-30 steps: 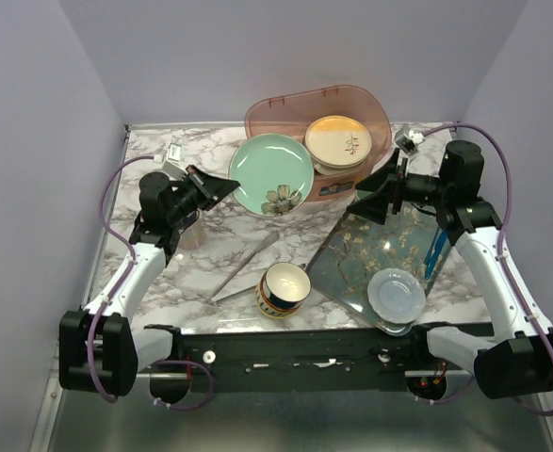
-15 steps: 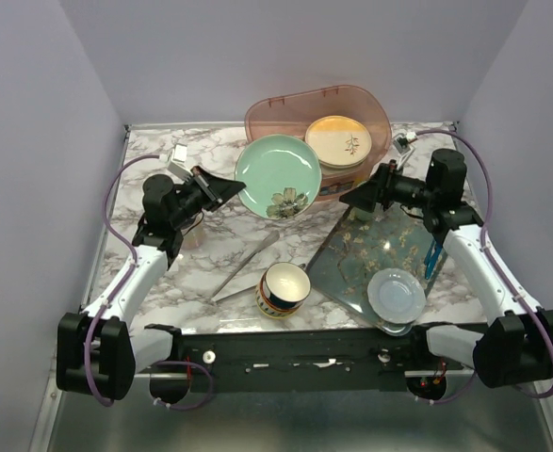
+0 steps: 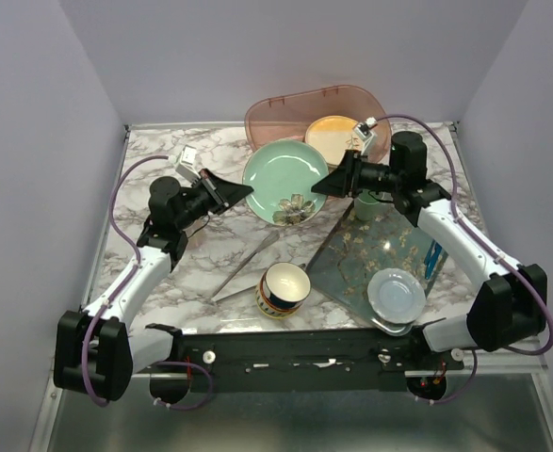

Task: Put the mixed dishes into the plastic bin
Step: Pick up the plate at the center of the board.

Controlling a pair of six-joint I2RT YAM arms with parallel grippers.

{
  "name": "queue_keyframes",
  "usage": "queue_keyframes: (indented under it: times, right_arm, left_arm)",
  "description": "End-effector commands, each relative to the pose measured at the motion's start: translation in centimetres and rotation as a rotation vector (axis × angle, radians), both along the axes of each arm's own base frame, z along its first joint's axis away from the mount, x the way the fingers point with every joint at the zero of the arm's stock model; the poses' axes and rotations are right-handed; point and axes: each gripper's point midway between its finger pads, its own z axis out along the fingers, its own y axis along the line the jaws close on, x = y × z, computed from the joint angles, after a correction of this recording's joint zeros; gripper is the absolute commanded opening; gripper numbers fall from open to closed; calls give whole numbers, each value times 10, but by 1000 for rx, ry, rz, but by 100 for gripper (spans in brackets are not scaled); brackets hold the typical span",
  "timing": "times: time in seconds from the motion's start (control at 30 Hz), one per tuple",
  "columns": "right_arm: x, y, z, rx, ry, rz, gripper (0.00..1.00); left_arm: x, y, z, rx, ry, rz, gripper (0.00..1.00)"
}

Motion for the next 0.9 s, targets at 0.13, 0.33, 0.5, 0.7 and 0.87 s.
queue_keyframes:
  times: [0.13, 0.33, 0.5, 0.7, 0.87]
  right_arm:
    - [15, 11, 13, 19, -4, -21, 19]
    - [19, 9, 30, 31, -42, -41, 1]
    - [35, -8, 51, 58, -53, -103, 1]
    - [80, -45, 70, 41, -94, -268, 0]
    - [131, -80, 81, -28, -146, -439, 1]
  left_arm:
    - [-7, -6, 50, -75, -161, -34, 0]
    - [-11, -9, 55, -84, -187, -70, 18]
    - [-9, 9, 65, -29, -241, -25, 78]
    - [4, 67, 56, 28, -228, 198, 99]
    - [8, 105, 36, 21, -177, 321, 99]
